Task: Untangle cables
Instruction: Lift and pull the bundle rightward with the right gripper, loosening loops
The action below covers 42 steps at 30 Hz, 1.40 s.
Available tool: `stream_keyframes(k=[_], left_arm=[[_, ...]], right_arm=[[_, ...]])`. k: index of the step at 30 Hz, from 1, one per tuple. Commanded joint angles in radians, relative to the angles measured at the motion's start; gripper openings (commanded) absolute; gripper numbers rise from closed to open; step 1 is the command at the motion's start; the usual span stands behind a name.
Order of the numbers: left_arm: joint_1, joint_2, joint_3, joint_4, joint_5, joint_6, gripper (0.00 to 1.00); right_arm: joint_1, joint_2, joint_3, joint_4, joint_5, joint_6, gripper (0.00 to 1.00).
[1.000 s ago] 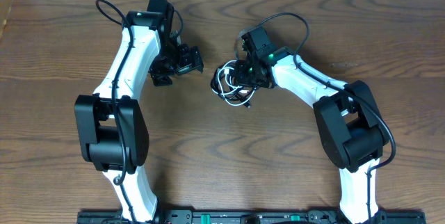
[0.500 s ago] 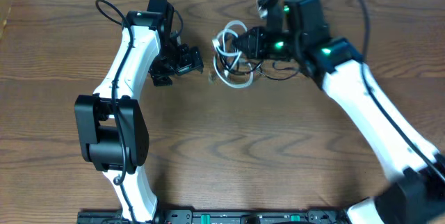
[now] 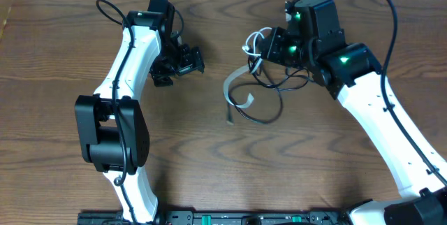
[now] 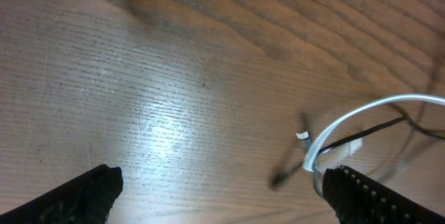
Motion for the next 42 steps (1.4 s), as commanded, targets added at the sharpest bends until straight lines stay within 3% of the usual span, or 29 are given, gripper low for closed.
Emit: stream_keyframes(k=[1,5,8,9,11,13,19,27,30,31,33,34,37,39,42], left_arm=[[-0.001,0.014,-0.004,-0.005,-0.010,-0.001,0.98],[-0.001,0.014,-0.004,-0.005,-0.010,-0.001,0.98],[-0.001,0.014,-0.004,-0.005,-0.010,-0.001,0.98],[-0.001,0.014,-0.004,-0.005,-0.010,-0.001,0.98],[-0.001,0.014,-0.004,-0.005,-0.010,-0.001,0.98],[-0.001,0.014,-0.004,-0.005,-0.010,-0.001,0.98],[-0.001,0.014,-0.004,-0.005,-0.010,-0.001,0.98],[-0.001,0.014,-0.004,-0.005,-0.010,-0.001,0.98],[-0.001,0.014,-0.004,-0.005,-0.010,-0.001,0.98],[-0.001,0.014,-0.004,-0.005,-0.010,-0.001,0.98],[-0.001,0.014,-0.004,-0.005,-0.010,-0.001,0.98],[-0.001,0.014,-0.004,-0.005,-0.010,-0.001,0.98],[-0.001,0.014,-0.004,-0.006,-0.004,-0.002,0.98],[-0.002,0.014,-0.004,-0.064,0.058,-0.001,0.98],[-0.003,0.014,-0.004,-0.092,0.153,-0.084,0.98]], right_arm=[[-0.017,-0.010,0.008,0.151,-0.277,0.046,0.01],[-0.066,-0.013,0.008,0.387,-0.523,0.133,0.02],[-0.071,-0.012,0.008,0.279,-0.385,0.020,0.02],[-0.064,-0.011,0.008,0.177,-0.258,-0.026,0.02],[-0.048,-0.009,0.008,-0.053,0.021,0.014,0.02],[-0.043,-0.007,0.008,-0.118,0.071,0.037,0.01],[-0.045,-0.008,0.008,0.007,-0.168,-0.002,0.05],[0.000,0.017,0.008,-0.087,-0.084,-0.121,0.11],[0.032,0.041,0.008,-0.125,-0.086,-0.130,0.08],[0.043,0.043,0.008,-0.136,-0.087,-0.132,0.14],[0.059,0.044,0.008,-0.146,-0.086,-0.132,0.41],[0.064,0.044,0.008,-0.144,-0.086,-0.132,0.59],[0.070,0.044,0.008,-0.137,-0.076,-0.132,0.92],[0.070,0.044,0.008,-0.138,-0.058,-0.132,0.99],[0.071,0.048,0.008,-0.150,-0.047,-0.132,0.99]])
